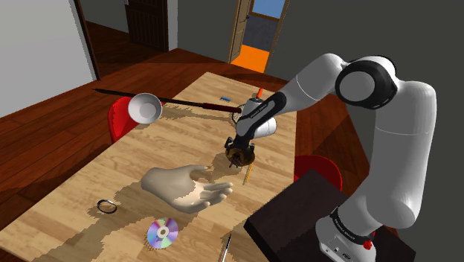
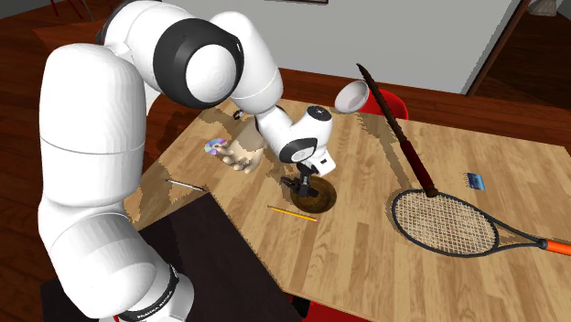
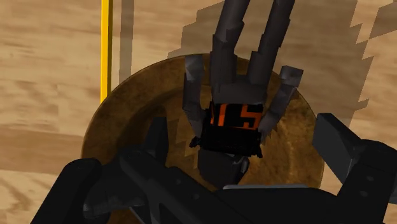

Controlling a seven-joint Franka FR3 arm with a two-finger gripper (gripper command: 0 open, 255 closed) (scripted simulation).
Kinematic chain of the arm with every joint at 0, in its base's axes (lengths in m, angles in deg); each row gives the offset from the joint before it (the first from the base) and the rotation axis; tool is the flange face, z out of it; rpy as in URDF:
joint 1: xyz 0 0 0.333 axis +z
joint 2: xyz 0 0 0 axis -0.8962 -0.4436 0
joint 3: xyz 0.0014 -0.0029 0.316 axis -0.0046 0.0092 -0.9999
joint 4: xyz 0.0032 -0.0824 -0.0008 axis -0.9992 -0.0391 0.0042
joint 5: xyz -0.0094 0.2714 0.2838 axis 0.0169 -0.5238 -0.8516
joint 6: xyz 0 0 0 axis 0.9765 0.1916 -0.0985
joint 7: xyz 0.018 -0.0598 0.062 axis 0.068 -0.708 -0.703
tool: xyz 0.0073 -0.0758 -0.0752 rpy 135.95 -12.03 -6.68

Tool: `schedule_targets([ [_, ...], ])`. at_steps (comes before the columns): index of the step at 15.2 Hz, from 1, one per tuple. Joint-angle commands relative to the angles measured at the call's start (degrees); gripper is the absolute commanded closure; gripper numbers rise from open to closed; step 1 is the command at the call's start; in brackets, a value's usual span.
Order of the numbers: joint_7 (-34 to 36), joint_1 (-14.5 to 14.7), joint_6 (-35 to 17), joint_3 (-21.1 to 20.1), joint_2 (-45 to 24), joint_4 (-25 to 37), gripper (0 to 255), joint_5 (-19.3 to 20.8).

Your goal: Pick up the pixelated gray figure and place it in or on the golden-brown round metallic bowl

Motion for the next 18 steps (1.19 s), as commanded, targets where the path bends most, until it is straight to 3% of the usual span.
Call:
schedule_targets([
  [1, -0.1, -0.1, -0.4, -0.1, -0.6, 0.2, 0, -0.2],
  [7, -0.1, -0.1, -0.4, -0.1, -0.6, 0.2, 0, -0.2],
  [8, -0.1, -0.1, -0.4, -0.1, -0.6, 0.2, 255, -0.2],
  [18, 0.1, 0.0, 0.1, 0.0, 0.2, 0.0, 255, 0.0],
])
